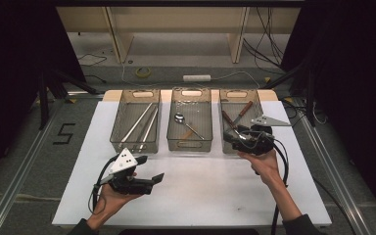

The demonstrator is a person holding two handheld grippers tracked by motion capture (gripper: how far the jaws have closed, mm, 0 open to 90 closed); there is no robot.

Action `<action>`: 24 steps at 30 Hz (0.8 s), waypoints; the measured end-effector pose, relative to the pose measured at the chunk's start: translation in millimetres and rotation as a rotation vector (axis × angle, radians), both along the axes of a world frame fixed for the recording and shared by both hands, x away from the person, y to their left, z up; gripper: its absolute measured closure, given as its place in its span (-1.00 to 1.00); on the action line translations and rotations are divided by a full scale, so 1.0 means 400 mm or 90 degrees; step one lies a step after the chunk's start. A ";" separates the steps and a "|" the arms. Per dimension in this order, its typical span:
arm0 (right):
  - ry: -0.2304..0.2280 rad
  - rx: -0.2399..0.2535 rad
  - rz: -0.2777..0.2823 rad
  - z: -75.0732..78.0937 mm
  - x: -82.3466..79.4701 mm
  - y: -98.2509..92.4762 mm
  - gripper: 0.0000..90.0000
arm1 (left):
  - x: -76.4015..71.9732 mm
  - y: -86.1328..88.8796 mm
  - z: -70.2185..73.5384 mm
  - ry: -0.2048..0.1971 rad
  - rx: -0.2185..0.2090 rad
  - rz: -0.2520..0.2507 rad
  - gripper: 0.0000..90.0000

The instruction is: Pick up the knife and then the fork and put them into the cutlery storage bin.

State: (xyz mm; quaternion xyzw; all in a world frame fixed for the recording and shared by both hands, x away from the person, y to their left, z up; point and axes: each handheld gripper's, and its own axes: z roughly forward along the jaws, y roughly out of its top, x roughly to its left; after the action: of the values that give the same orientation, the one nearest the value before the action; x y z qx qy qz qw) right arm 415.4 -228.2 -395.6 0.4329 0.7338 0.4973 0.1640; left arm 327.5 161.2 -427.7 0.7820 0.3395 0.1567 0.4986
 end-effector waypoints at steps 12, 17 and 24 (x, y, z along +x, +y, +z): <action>-0.007 0.005 0.038 -0.012 -0.059 0.018 -0.52 | -0.002 0.003 0.002 0.001 -0.008 0.003 -0.65; -0.009 0.003 0.055 -0.026 -0.088 0.024 -0.64 | -0.001 0.002 0.002 0.000 -0.008 0.001 -0.65; -0.032 0.004 0.078 -0.034 -0.132 0.033 -0.66 | -0.004 0.004 0.002 -0.001 -0.008 -0.001 -0.65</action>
State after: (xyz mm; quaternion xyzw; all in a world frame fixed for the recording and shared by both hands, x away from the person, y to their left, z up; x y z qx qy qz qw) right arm 362.5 -215.1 -409.2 0.3753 0.7531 0.5190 0.1504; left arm 325.8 162.9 -426.9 0.7791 0.3397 0.1549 0.5036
